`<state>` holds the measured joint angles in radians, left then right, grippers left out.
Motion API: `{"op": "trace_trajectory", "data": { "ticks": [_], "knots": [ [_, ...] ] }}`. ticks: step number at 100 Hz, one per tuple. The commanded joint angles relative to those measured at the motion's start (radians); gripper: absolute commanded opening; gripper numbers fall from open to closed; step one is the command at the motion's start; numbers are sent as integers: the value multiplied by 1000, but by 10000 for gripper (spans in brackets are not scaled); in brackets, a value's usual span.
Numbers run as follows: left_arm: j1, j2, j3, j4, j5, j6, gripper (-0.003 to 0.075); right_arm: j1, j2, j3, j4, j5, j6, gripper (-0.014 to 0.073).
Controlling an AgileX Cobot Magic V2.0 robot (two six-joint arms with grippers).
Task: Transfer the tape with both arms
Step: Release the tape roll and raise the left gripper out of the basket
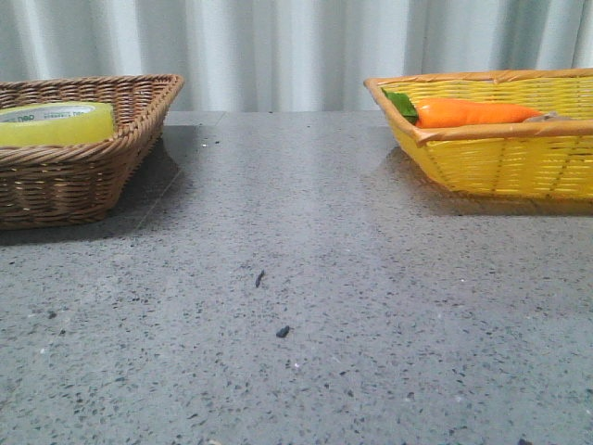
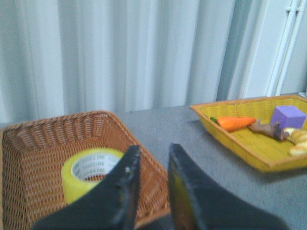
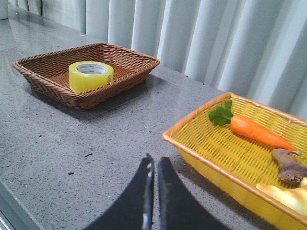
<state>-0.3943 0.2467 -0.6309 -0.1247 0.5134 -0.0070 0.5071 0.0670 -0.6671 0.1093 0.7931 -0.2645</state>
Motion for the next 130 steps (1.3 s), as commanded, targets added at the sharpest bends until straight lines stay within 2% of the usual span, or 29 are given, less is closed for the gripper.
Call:
{"op": "trace_trajectory", "data": {
  "ticks": [1,63,71,79,86,98,105,118,130],
  "knots": [
    [-8,-29,16,-15,-20,-7,-19,-2,12,-19,-10,-75,-1,-46],
    [-8,-31,24,-69,-3,-7,-20,-2,12,-19,-10,-75,-1,-46],
    [-8,-31,28,21,3,27,-20,-2,12,-19,-10,-75,-1,-46],
    [23,-55,100,140,-36,27,-20,-2,12,-19,-10,-75,-1,-46],
    [81,-78,205,198,-133,27,-20,-2,12,-19,-10,-75,-1,-46],
    [193,-169,412,205,-384,27,-20,-2,12,-19,-10,-75,-1,-46],
    [245,-233,511,159,-466,27,-20,-2,12,-19,-10,-75,-1,-46],
    [289,-279,613,78,-468,27,-20,-2,12,-19,-10,-75,-1,-46],
    [289,-279,644,79,-413,27,-20,-2,12,-19,-10,-75,-1,-46]
  ]
}}
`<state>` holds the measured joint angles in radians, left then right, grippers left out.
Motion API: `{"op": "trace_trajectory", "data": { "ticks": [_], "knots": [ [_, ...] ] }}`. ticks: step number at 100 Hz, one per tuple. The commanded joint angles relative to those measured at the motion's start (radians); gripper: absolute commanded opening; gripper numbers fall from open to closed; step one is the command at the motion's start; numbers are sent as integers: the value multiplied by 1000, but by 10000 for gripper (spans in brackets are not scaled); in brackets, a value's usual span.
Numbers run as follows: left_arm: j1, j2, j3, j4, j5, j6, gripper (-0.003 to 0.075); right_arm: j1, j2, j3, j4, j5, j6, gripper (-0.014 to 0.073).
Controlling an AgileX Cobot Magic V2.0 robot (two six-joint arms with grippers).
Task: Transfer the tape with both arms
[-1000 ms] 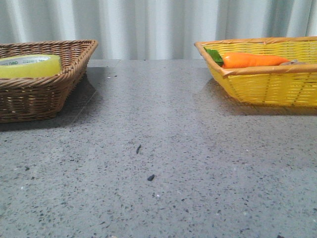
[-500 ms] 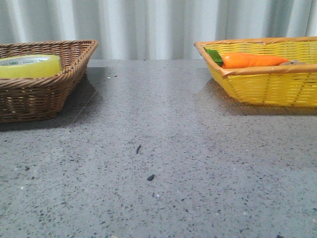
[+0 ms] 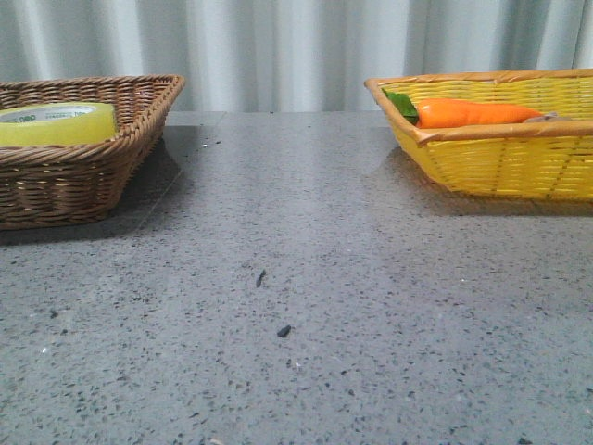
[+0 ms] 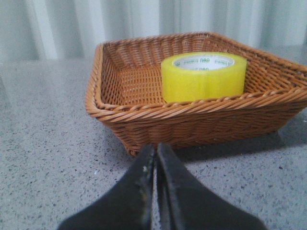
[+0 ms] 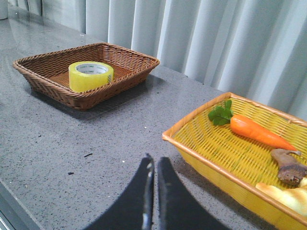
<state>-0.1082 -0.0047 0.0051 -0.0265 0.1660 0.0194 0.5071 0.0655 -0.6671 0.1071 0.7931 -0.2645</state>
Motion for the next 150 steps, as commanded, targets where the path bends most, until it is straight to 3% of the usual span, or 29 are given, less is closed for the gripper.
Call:
{"op": "trace_trajectory", "data": {
  "ticks": [1,21,107,122,129,150],
  "knots": [
    [3,-27,8,-19,-47,0,-20,-2,14,-19,-8,-75,-1,-46],
    [3,-27,6,-17,99,0,-20,-2,14,-19,-8,-75,-1,-46],
    [3,-27,8,-19,96,0,-20,-2,14,-16,-10,-79,-1,-46],
    [3,-27,8,-19,96,0,-20,-65,-18,55,-32,-115,-1,-46],
    [3,-27,8,-19,96,0,-20,-128,-28,139,-64,-204,-1,-46],
    [3,-27,8,-19,94,0,-20,-386,-47,470,-52,-722,-1,-46]
  ]
}}
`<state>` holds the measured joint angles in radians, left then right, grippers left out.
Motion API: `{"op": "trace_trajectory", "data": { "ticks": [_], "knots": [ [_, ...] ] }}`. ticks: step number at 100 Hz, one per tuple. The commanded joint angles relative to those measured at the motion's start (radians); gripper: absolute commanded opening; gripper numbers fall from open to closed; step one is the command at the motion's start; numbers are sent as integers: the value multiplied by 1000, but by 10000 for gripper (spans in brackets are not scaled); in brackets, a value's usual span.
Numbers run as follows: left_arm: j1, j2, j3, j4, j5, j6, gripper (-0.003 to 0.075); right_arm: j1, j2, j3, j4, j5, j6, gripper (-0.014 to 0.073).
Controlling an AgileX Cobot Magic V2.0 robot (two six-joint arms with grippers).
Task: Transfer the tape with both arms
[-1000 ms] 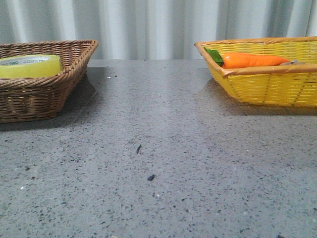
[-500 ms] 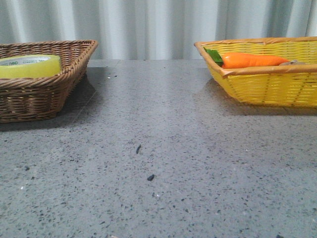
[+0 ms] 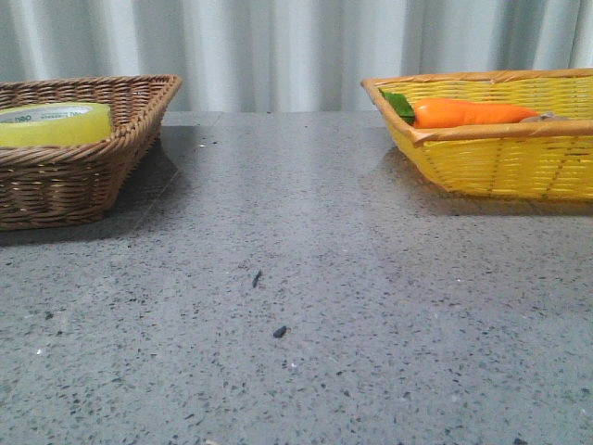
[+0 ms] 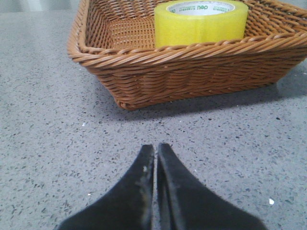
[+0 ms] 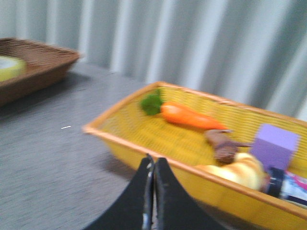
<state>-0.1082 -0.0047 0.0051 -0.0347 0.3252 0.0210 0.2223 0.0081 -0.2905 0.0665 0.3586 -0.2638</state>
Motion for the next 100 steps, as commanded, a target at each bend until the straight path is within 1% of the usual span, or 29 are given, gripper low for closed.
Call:
{"op": "trace_trajectory", "data": {
  "ticks": [1,8,15,25,27,36,43,63,100],
  "knots": [
    [3,-27,8,-10,-65,-1,-20,-109,11,114,-11,-313,-2,-46],
    [3,-27,8,-10,-65,-1,-20,-174,11,202,-11,-381,-2,-47],
    [3,-27,8,-10,-65,-1,-20,-217,9,264,-11,-379,-2,-47],
    [3,-27,8,-10,-65,-1,-20,-244,-2,316,-41,-359,-2,-47],
    [3,-27,8,-10,-65,-1,-20,-246,-8,325,-47,-359,-2,-47],
    [3,-27,8,-10,-65,-1,-20,-247,-38,325,-52,-238,-2,-47],
    [3,-27,8,-10,-65,-1,-20,-247,-38,325,-52,-175,-2,-47],
    [3,-27,8,-10,-65,-1,-20,-247,-38,325,-52,-46,-2,-47],
    [3,-27,8,-10,-65,-1,-20,-247,-38,325,-52,-44,-2,-47]
  ]
}}
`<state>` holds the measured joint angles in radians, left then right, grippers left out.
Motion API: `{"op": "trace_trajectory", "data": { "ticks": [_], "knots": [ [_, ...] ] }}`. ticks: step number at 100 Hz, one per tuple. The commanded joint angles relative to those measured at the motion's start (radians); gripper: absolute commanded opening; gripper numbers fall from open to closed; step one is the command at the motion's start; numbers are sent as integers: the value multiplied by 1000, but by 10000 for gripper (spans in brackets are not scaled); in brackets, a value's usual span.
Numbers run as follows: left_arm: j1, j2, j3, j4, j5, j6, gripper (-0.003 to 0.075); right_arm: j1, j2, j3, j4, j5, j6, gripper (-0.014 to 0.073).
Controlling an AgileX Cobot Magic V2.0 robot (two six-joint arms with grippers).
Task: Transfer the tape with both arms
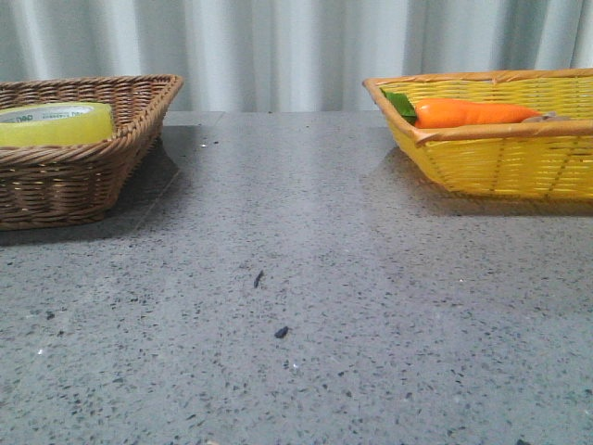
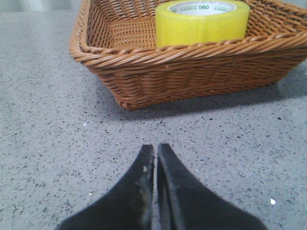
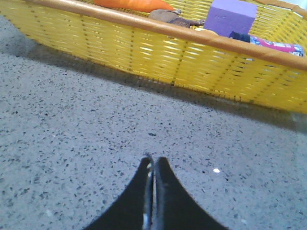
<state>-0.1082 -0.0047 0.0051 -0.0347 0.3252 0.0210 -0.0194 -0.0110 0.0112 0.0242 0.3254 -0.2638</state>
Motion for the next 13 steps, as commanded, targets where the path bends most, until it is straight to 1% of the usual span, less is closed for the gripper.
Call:
{"op": "trace_trajectory", "data": {
  "ticks": [1,13],
  "knots": [
    [3,-27,8,-10,-65,-1,-20,-6,-18,23,-9,-11,-2,-47],
    [3,-27,8,-10,-65,-1,-20,-6,-18,23,-9,-11,-2,-47]
  ]
}}
